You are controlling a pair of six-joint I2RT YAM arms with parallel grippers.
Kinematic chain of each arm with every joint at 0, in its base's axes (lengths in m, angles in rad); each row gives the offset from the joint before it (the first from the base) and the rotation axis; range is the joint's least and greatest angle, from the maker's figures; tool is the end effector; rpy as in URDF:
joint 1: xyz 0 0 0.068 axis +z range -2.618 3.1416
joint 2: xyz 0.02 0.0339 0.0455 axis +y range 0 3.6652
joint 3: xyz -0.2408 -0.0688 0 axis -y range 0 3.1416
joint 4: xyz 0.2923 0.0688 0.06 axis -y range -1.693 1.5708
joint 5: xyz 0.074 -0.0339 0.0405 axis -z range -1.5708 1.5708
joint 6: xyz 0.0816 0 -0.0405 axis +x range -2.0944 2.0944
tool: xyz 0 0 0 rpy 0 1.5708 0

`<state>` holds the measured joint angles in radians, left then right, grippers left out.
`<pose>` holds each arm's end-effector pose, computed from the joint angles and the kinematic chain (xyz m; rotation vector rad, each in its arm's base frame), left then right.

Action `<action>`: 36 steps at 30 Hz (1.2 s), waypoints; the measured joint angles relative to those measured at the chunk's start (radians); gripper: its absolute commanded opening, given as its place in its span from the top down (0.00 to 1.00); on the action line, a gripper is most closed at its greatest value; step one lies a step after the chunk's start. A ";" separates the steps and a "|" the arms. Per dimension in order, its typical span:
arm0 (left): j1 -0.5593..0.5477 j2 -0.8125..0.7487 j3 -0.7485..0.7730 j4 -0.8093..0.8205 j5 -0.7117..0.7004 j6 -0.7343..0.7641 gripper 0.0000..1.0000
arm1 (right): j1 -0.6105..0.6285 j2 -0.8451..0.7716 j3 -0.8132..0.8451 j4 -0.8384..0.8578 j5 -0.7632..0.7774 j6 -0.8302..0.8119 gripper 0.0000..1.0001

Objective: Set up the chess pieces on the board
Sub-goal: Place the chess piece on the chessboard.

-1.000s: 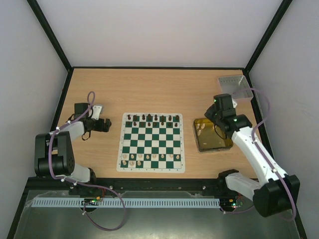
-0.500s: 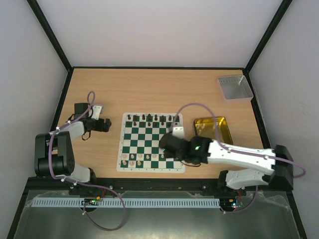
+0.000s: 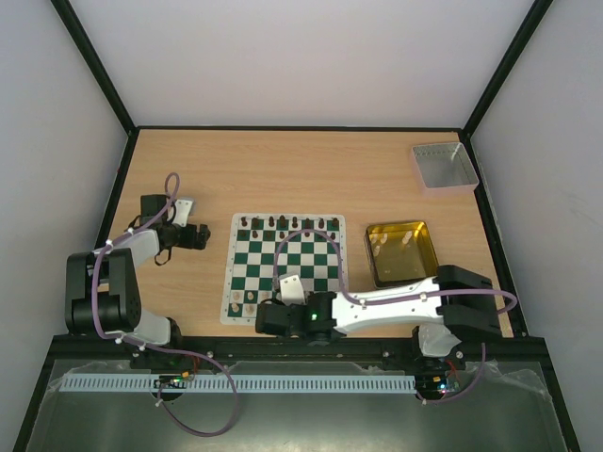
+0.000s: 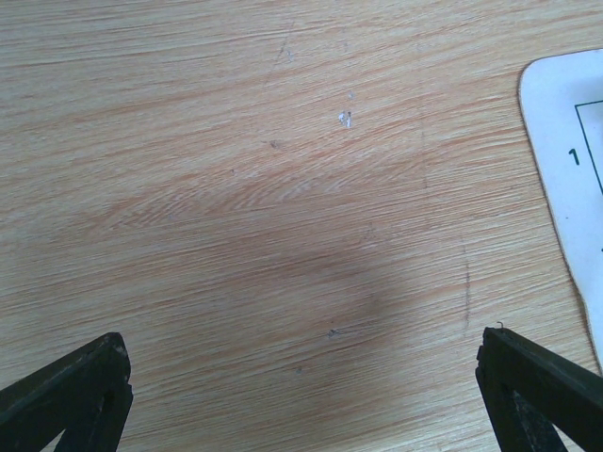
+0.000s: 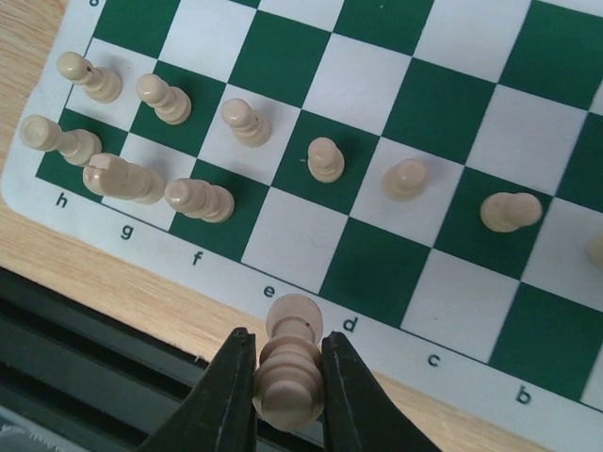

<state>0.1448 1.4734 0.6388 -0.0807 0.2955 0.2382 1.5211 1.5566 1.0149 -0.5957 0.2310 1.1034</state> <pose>0.3300 0.0241 0.0563 0.2371 2.4301 -0.1985 0.0367 0.3610 0.1157 -0.5044 2.7209 0.5067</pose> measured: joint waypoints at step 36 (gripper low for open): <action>0.011 -0.068 -0.017 0.010 0.014 0.004 0.01 | -0.122 0.108 0.002 0.133 -0.092 -0.112 0.85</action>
<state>0.1558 1.4059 0.6216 -0.0704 0.3096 0.2424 1.3987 1.6642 1.0172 -0.4625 0.1387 0.9916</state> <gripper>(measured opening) 0.994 0.147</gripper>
